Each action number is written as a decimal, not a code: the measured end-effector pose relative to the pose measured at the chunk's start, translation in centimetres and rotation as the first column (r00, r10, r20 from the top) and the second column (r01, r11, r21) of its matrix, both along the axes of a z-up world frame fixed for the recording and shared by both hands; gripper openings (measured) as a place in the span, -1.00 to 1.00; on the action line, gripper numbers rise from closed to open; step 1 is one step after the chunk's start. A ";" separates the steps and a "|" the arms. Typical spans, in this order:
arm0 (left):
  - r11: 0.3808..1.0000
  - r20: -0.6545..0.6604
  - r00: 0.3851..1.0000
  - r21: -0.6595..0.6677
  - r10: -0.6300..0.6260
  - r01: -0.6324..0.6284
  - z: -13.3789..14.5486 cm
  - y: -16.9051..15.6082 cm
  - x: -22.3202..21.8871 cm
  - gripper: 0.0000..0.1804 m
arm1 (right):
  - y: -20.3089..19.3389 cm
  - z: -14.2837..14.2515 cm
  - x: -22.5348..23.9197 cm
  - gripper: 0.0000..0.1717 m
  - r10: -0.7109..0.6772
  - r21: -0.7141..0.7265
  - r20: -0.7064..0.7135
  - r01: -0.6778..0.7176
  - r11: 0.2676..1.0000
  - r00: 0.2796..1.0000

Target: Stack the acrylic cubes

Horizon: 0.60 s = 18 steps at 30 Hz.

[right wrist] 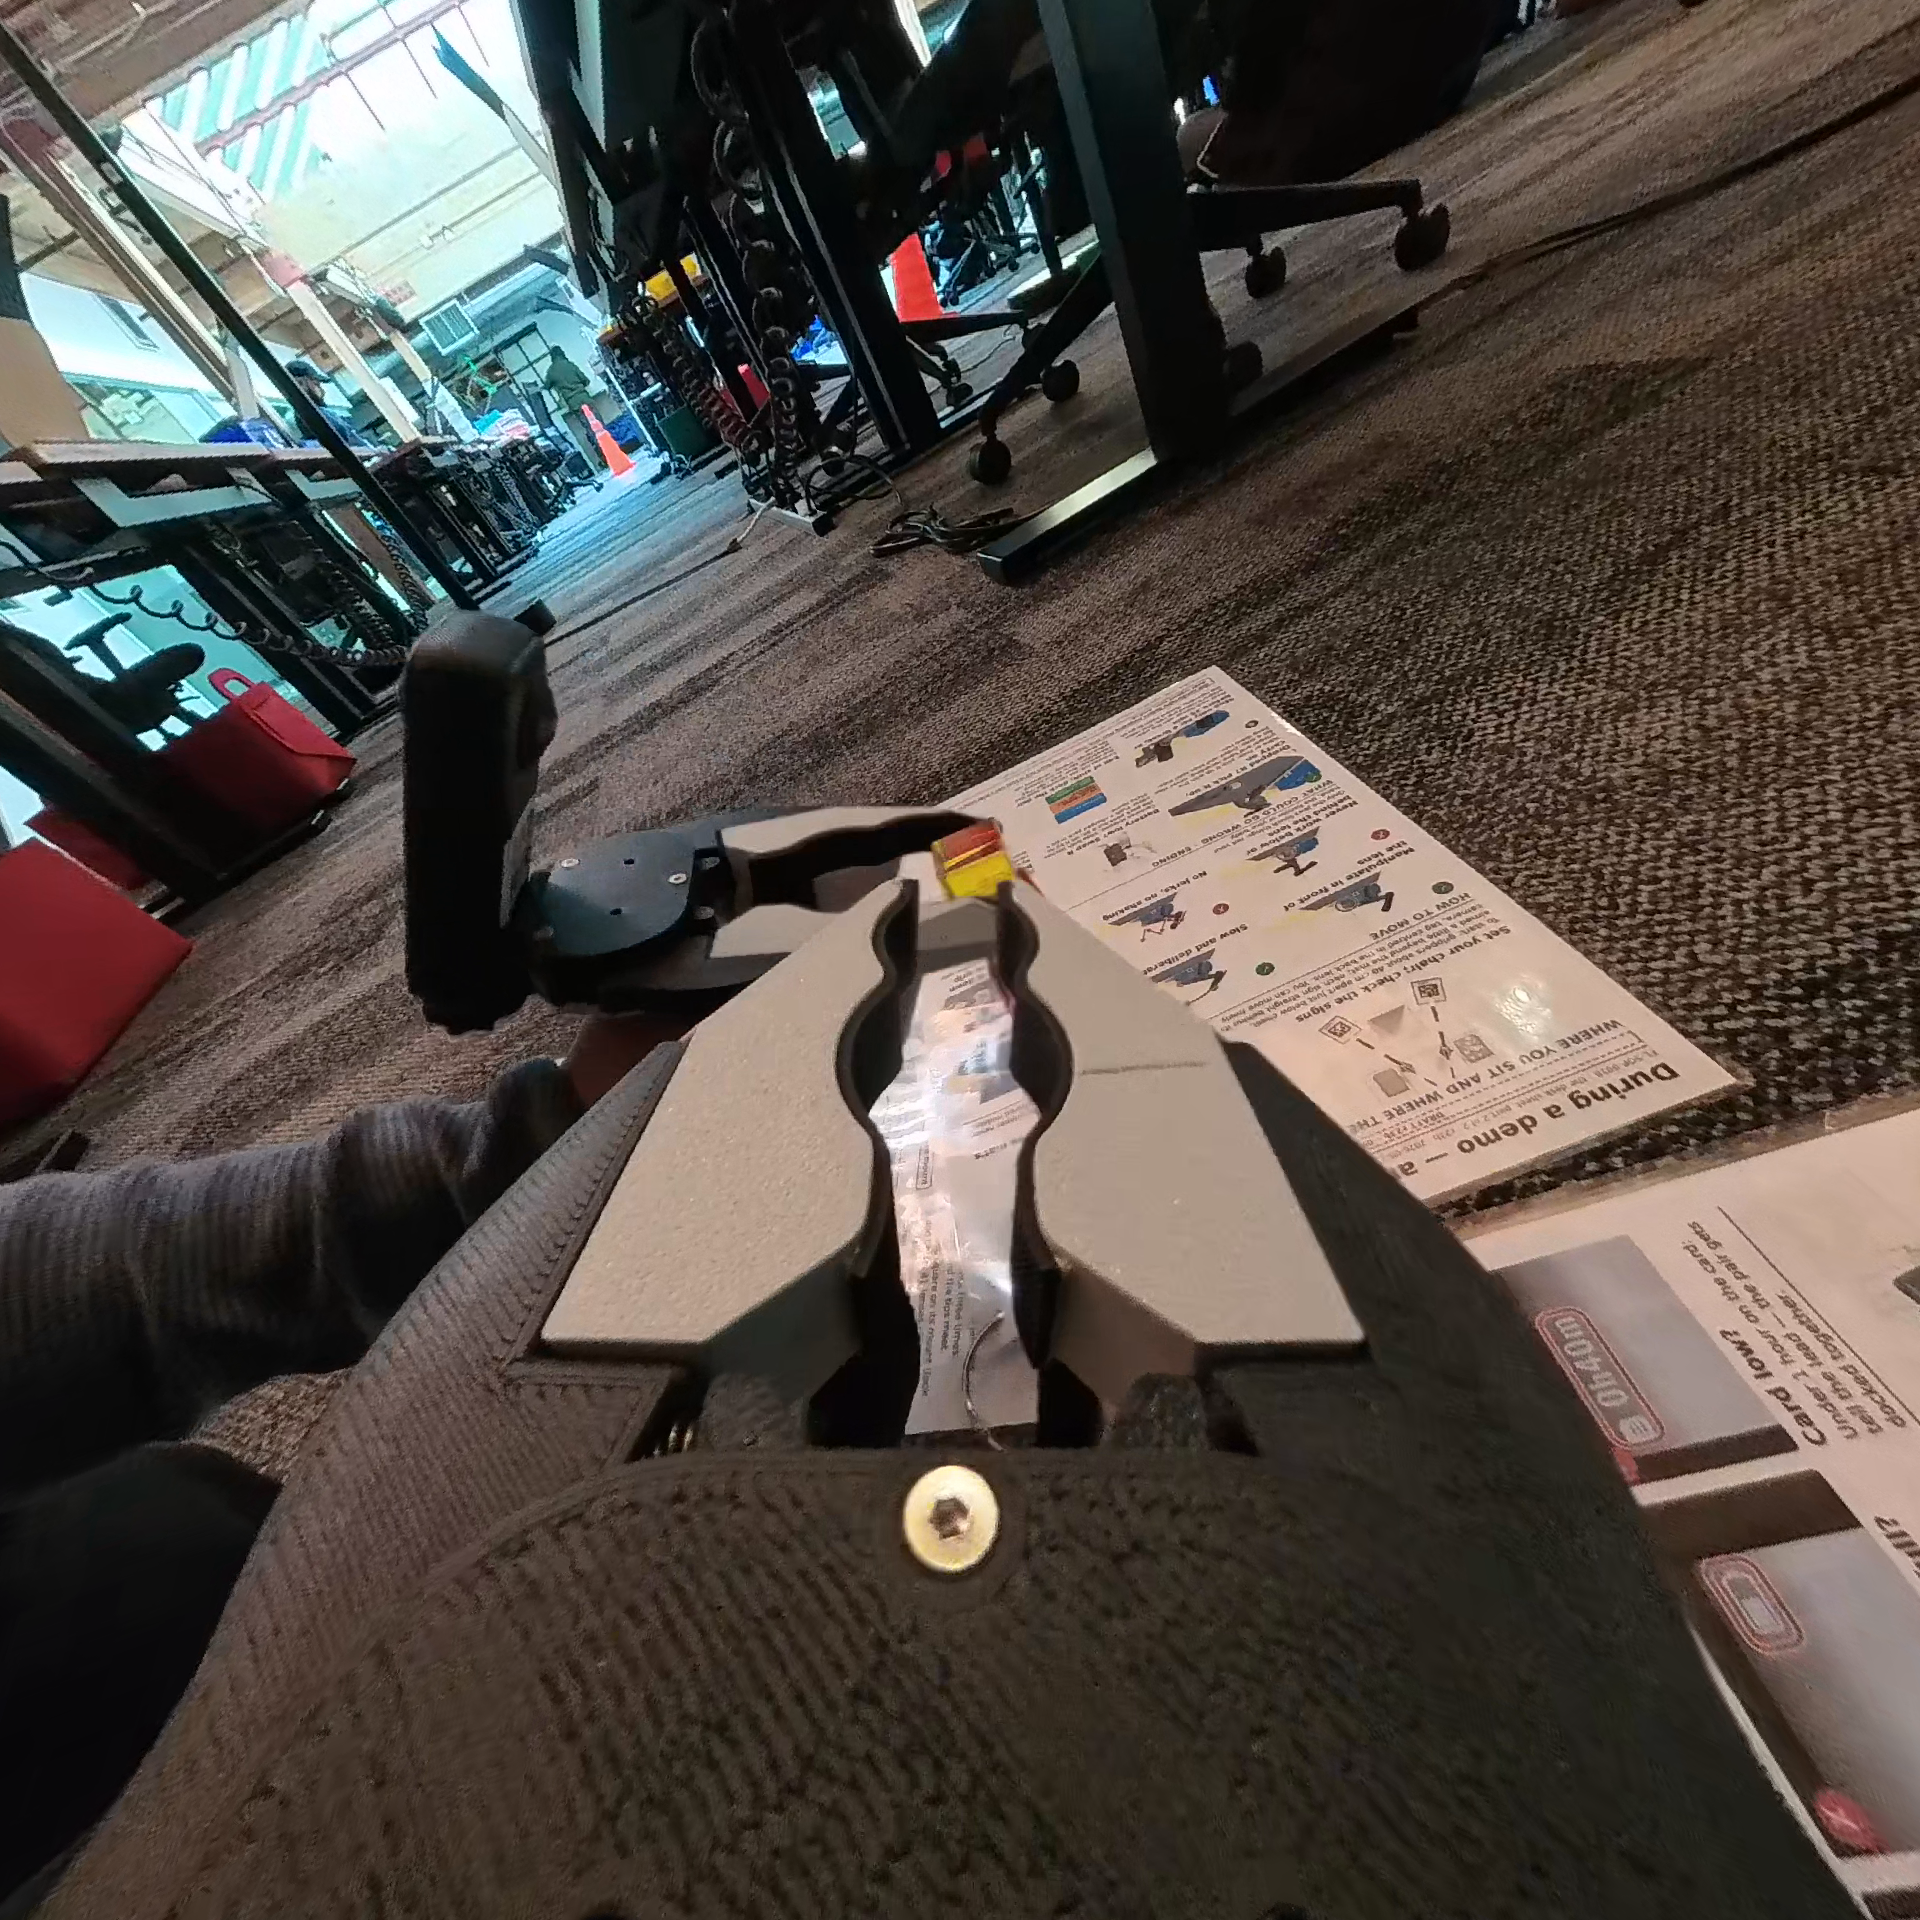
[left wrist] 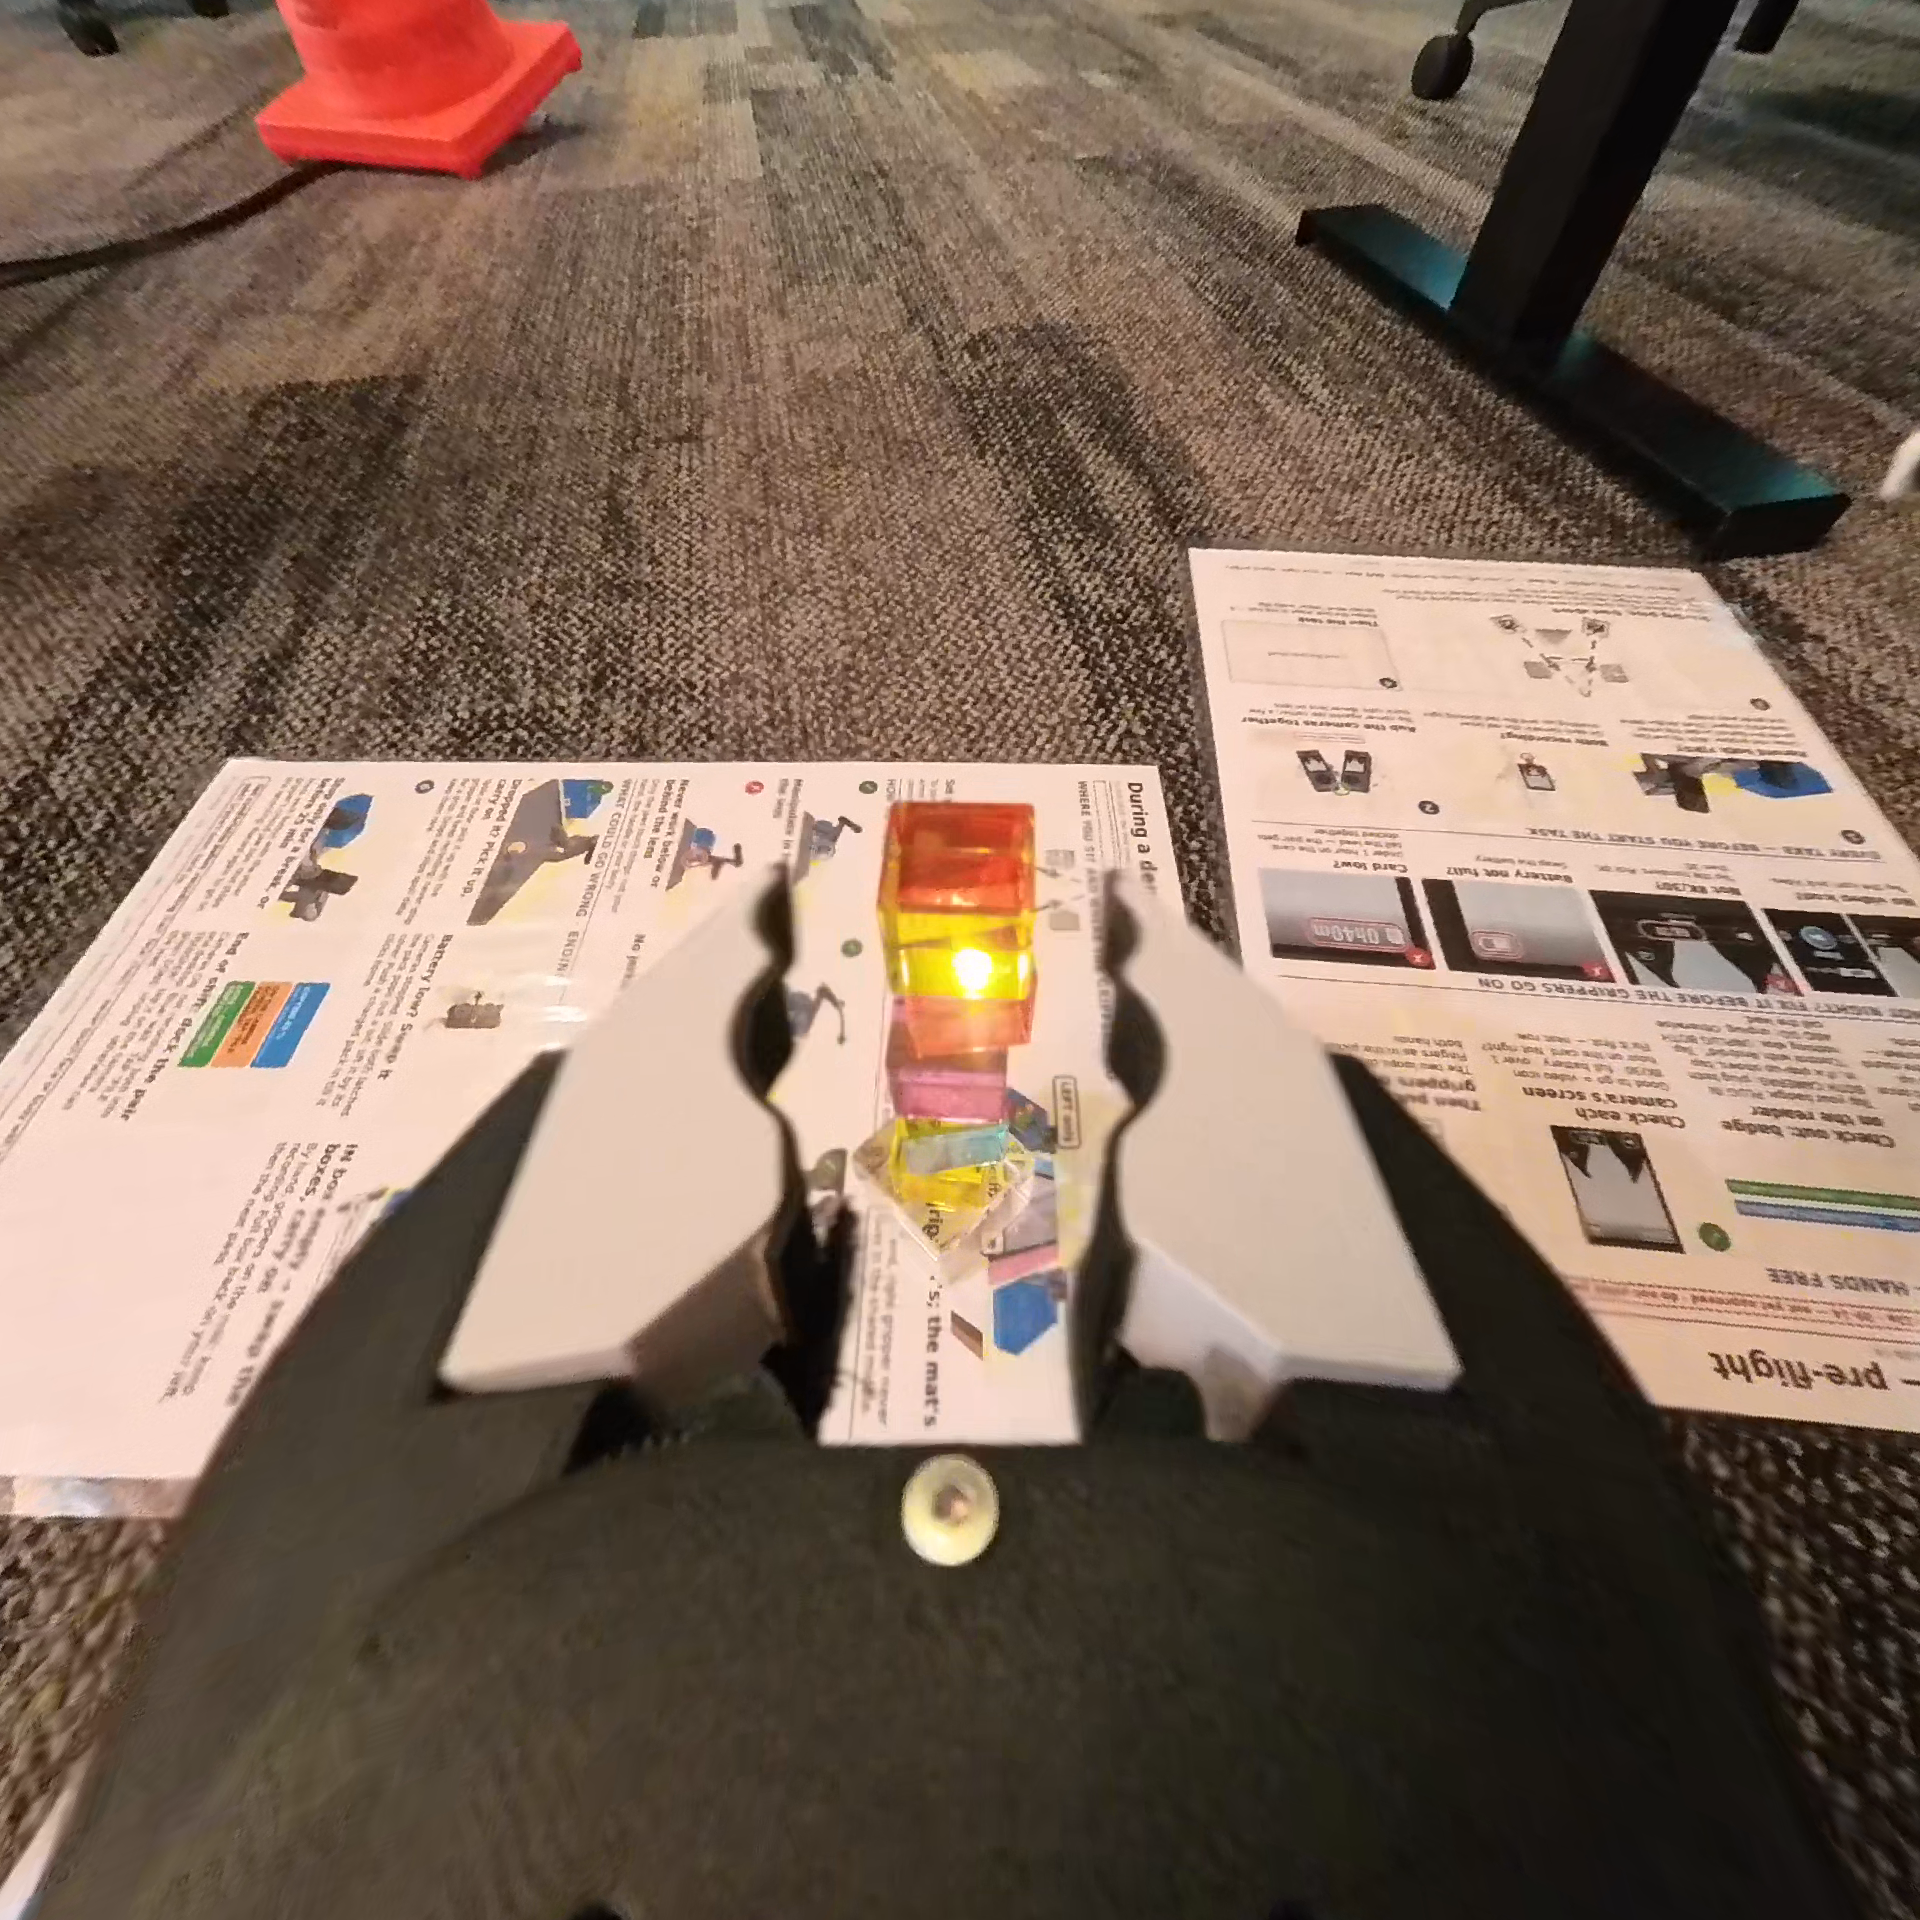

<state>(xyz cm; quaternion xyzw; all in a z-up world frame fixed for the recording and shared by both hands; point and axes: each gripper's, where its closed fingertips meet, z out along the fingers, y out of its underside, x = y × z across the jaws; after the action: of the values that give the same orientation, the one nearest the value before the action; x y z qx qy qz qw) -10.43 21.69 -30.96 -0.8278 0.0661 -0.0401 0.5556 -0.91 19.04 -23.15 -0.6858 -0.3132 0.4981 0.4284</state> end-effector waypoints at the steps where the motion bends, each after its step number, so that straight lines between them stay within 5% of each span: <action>1: 1.000 0.005 1.000 -0.014 0.003 -0.003 -0.1 -0.1 -0.1 -0.11 | 0.0 -0.1 0.0 -0.81 0.001 -0.003 0.002 -0.001 1.000 1.000; 4: 0.997 0.004 0.999 -0.061 0.049 -0.049 -0.3 -1.6 -1.1 0.38 | -0.1 -0.7 -0.2 -0.71 0.017 -0.027 0.020 -0.016 1.000 1.000; 8: 0.988 0.078 0.985 -0.025 0.154 -0.153 0.9 -7.0 -2.5 0.45 | -0.4 -1.1 -0.5 -0.70 0.038 -0.033 0.040 -0.036 0.999 0.998; 18: 0.893 0.277 0.868 0.062 0.413 -0.445 5.2 -25.1 -5.8 -0.19 | -3.4 -3.1 -1.5 -0.83 0.176 -0.065 0.158 -0.168 0.984 0.972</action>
<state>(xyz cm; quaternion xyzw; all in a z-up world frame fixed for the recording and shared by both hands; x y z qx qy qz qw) -16.22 -3.46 -25.75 -0.7734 -0.1896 -0.0178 0.6046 -2.42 15.68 -26.28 -0.7051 -0.3925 0.4835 0.3392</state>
